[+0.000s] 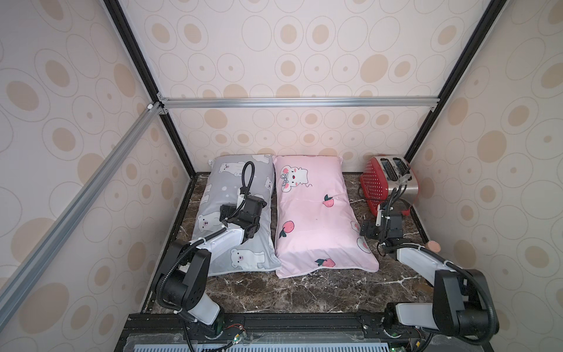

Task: Zip up pillowcases
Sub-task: Adjust the pillowcase at the center of the board.

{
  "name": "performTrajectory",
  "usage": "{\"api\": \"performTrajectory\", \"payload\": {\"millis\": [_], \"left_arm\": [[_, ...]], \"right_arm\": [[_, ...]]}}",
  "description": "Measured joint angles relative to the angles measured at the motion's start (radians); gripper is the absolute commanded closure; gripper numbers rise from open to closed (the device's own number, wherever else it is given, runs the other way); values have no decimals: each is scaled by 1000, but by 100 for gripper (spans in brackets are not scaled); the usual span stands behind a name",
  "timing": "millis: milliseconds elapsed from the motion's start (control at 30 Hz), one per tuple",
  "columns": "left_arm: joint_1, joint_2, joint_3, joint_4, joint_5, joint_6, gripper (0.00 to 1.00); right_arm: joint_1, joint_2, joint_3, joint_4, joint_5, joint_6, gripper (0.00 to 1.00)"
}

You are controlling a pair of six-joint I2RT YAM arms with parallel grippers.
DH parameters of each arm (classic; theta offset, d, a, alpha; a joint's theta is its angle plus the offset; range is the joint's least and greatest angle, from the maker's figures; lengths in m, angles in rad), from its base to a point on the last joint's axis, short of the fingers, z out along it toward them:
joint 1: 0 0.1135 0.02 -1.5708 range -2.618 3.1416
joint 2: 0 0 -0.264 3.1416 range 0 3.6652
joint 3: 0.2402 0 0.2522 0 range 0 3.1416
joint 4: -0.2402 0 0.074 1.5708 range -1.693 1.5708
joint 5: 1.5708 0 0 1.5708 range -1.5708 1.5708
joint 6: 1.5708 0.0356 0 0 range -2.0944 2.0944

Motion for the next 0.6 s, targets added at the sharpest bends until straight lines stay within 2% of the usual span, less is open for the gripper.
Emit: {"api": "performTrajectory", "payload": {"millis": [100,200,367,467,600], "left_arm": [[30,2,-23,106,18,51,1],[64,10,-41,197,62,97,1],[122,42,-103,387,174,127,1],[159,101,-114,496,236,128,1],[175,127,-107,532,279,127,1]], "right_arm": [[3,79,-23,114,28,-31,0],[6,79,-56,229,24,-50,0],[25,142,-149,492,18,-75,0],[31,168,-157,542,26,-75,0],[31,168,-160,581,41,-74,0]]}}
